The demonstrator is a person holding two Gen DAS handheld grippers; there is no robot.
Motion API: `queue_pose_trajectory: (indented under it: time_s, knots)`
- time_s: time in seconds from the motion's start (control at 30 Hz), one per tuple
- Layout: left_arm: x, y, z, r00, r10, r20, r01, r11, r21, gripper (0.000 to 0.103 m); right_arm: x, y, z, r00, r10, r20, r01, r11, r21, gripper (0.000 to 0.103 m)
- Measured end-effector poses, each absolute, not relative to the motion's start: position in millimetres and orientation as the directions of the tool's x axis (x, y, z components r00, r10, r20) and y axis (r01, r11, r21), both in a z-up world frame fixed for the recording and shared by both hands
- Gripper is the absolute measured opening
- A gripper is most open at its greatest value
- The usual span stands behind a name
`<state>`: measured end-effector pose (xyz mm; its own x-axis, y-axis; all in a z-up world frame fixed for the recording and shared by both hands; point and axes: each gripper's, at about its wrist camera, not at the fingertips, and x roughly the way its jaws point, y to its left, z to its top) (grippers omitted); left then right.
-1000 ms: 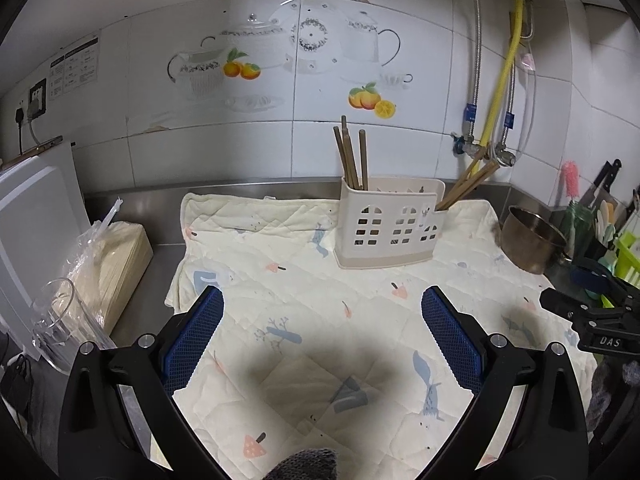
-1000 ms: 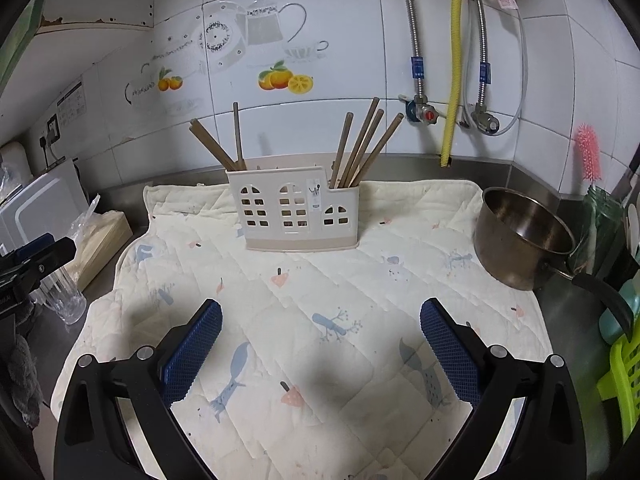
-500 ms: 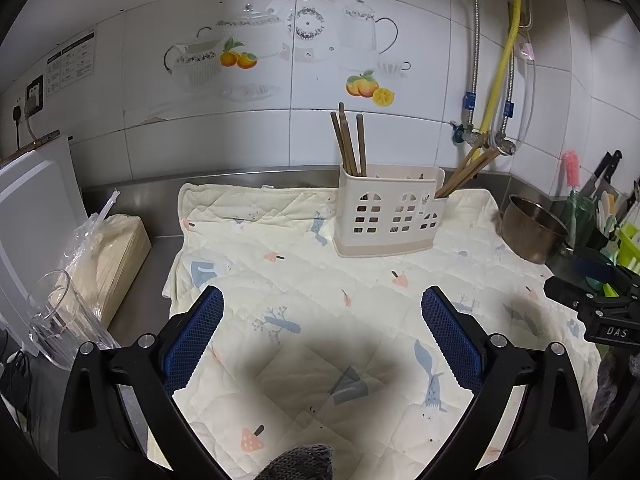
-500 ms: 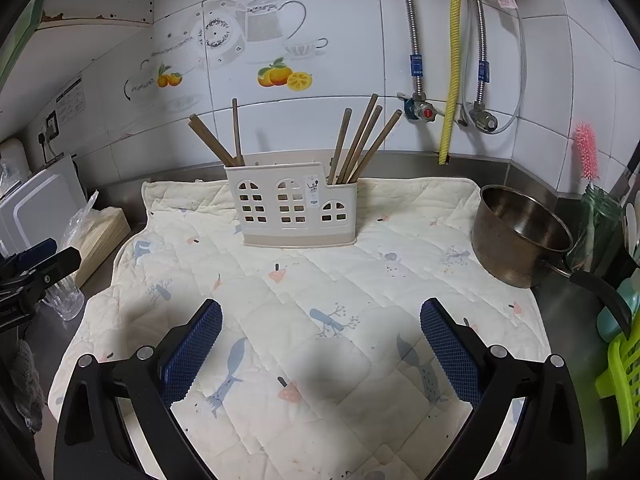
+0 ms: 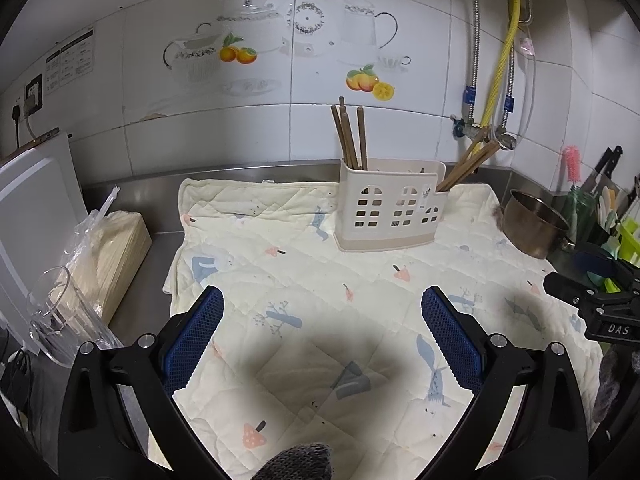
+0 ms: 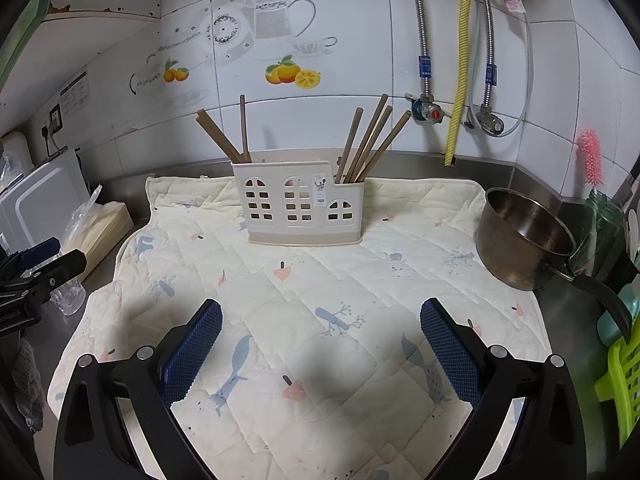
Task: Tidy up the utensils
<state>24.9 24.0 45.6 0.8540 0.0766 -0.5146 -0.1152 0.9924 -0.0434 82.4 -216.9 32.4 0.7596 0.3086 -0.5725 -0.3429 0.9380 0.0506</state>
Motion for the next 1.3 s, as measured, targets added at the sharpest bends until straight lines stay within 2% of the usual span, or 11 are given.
queue_pose_trajectory:
  time_s: [1.3]
  knots:
    - [25, 15, 34, 0.842, 0.067, -0.535, -0.099, 0.995, -0.032, 0.098, 81, -213, 25, 0.753, 0.301, -0.585, -0.344, 0.938, 0.039, 0.096]
